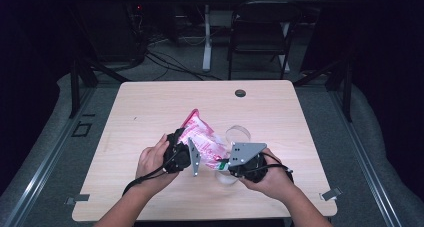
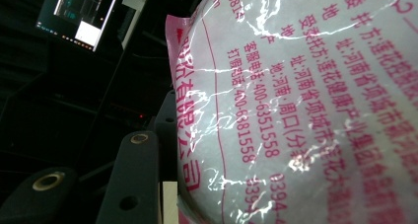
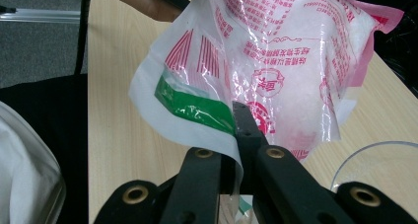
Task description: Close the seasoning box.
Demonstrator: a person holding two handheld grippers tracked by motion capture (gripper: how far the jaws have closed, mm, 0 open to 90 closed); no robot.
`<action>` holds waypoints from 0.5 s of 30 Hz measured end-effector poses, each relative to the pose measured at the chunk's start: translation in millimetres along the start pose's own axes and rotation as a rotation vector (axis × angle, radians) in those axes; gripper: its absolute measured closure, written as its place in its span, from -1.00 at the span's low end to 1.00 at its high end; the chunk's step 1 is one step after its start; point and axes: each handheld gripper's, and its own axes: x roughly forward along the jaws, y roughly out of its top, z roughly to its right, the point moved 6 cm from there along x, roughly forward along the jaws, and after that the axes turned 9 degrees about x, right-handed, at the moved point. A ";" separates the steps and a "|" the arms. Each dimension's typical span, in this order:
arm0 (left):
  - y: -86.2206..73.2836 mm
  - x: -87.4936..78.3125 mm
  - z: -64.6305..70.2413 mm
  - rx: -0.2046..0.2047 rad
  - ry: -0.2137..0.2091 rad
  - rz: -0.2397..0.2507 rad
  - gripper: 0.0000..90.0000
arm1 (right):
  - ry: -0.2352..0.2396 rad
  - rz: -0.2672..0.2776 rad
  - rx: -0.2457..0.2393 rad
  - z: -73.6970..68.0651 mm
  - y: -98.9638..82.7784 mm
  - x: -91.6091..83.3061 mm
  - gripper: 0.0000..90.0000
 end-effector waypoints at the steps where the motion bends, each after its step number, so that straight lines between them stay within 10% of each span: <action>1: 0.2 -0.1 0.0 0.003 0.004 0.000 0.27 | 0.000 0.000 0.000 0.1 -0.2 0.1 1.00; 15: 3.3 -2.2 -3.0 0.048 0.037 0.000 0.28 | -0.004 0.021 0.026 3.5 -1.9 -0.9 1.00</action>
